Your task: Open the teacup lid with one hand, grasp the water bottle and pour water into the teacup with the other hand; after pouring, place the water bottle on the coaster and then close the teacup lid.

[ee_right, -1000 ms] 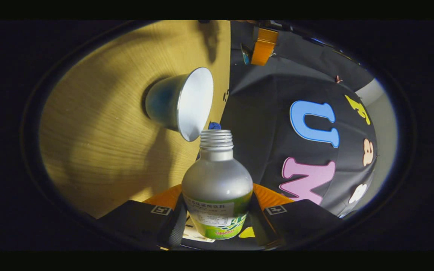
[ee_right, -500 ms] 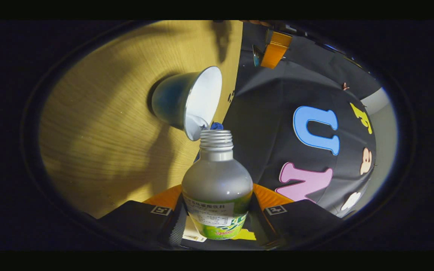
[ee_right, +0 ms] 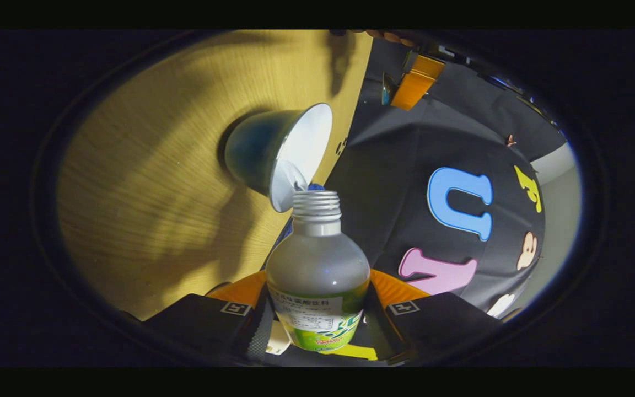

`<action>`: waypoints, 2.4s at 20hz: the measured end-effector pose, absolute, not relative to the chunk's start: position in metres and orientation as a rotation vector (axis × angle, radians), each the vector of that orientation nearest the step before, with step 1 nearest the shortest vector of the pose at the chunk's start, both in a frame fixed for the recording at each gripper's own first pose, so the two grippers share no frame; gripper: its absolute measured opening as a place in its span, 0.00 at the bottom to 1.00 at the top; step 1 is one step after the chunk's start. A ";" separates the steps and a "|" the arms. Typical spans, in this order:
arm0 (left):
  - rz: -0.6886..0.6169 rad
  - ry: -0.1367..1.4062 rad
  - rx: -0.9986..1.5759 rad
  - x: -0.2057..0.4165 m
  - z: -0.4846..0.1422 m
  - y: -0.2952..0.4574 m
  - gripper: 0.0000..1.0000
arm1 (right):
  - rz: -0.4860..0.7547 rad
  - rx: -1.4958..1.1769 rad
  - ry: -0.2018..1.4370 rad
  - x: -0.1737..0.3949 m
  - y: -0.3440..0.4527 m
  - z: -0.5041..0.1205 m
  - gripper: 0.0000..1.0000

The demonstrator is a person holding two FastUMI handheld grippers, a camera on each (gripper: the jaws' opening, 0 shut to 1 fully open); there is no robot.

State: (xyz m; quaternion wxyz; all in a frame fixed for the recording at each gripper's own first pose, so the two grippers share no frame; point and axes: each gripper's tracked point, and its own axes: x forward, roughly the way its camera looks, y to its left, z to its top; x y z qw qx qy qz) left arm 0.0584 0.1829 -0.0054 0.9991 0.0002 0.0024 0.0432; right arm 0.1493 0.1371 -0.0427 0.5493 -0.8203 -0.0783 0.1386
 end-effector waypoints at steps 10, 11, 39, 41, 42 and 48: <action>0.086 0.006 0.000 0.058 -0.004 0.183 0.31 | 0.325 -1.998 -0.237 0.146 0.146 -0.033 0.74; 0.086 0.006 0.000 0.058 -0.004 0.182 0.31 | 0.322 -2.001 -0.237 0.145 0.146 -0.033 0.74; 0.086 0.007 0.000 0.058 -0.004 0.182 0.30 | 0.303 -2.188 -0.389 0.142 0.166 0.002 0.74; 0.086 0.007 0.000 0.058 -0.004 0.183 0.30 | 0.302 -2.191 -0.388 0.142 0.166 0.001 0.74; 0.086 0.007 0.000 0.059 -0.004 0.183 0.30 | 0.302 -2.194 -0.388 0.142 0.165 0.002 0.74; 0.086 0.007 0.000 0.058 -0.004 0.183 0.31 | 0.299 -2.208 -0.408 0.140 0.163 0.003 0.74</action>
